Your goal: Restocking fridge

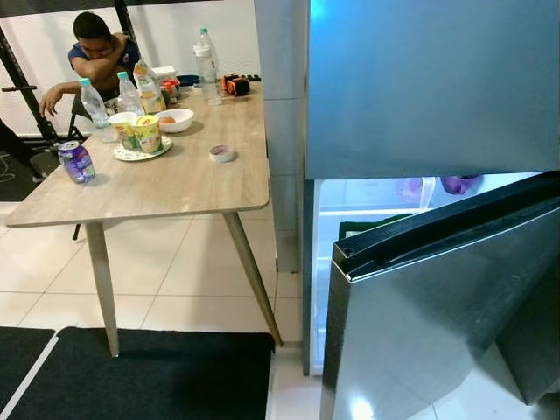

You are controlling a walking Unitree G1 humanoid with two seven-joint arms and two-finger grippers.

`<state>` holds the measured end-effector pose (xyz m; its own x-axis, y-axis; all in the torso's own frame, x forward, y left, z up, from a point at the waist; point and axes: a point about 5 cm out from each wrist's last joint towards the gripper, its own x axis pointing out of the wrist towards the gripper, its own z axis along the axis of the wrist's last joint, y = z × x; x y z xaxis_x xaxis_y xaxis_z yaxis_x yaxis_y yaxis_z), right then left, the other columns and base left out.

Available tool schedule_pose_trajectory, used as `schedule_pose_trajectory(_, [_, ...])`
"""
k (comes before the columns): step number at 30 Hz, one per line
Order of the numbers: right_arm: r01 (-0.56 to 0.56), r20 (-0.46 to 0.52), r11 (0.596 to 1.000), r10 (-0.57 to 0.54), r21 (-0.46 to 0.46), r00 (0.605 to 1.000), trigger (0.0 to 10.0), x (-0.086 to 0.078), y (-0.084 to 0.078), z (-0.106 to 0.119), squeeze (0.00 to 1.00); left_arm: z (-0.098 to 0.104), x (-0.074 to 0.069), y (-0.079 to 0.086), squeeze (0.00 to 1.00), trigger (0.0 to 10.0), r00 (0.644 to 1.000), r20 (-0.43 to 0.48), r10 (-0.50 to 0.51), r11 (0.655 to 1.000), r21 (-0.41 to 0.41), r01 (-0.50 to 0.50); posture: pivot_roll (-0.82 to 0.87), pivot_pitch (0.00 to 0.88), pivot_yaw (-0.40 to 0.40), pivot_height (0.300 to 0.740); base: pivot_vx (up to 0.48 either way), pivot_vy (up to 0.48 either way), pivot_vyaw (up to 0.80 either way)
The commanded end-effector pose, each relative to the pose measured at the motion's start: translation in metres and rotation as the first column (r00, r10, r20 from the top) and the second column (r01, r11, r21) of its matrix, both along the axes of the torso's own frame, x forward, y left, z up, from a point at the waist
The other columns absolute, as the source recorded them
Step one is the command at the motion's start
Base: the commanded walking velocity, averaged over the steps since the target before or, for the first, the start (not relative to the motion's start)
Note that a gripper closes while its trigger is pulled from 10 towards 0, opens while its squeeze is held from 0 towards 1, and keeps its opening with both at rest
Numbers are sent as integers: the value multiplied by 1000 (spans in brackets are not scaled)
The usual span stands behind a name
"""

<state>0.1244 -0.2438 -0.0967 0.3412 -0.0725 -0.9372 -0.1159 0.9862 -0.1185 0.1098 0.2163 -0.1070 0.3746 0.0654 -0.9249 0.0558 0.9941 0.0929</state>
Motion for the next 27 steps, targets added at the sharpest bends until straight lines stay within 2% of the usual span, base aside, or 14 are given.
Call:
schedule_pose_trajectory(1, [4, -6, 1000, -4, 8, 1000, 10000, -1, 3, -1, 0, 0, 2, -2, 0, 10000, 1000, 5, 8, 1000, -5, -8, -73, 0, 7, 740, 0, 0, 0])
schedule_pose_trajectory(8, [-6, 4, 1000, 6, 7, 1000, 10000, 5, 5, 0, 0, 0, 2, -5, 0, 10000, 1000, 7, 3, 1000, -13, -3, -69, 0, 7, 740, 0, 0, 0])
schedule_pose_trajectory(14, [-9, -13, 1000, 9, 10, 1000, 10000, 1, 7, -2, 0, -2, -3, -5, 0, 10000, 1000, -9, -23, 1000, -11, 23, -67, 0, 12, 740, 0, 0, 0])
schedule_pose_trajectory(21, [1, -24, 1000, -1, 9, 1000, 10000, -2, 6, -2, 0, -1, -2, -6, 0, 10000, 1000, -3, -31, 999, -17, 31, -80, 3, 13, 740, 0, 0, 0])
schedule_pose_trajectory(27, [-13, -29, 1000, 13, -1, 999, 10000, -3, 1, -1, 0, -1, 2, -10, 0, 10000, 1000, 8, -17, 1000, -24, 17, -88, 15, 0, 740, 0, 0, -705])
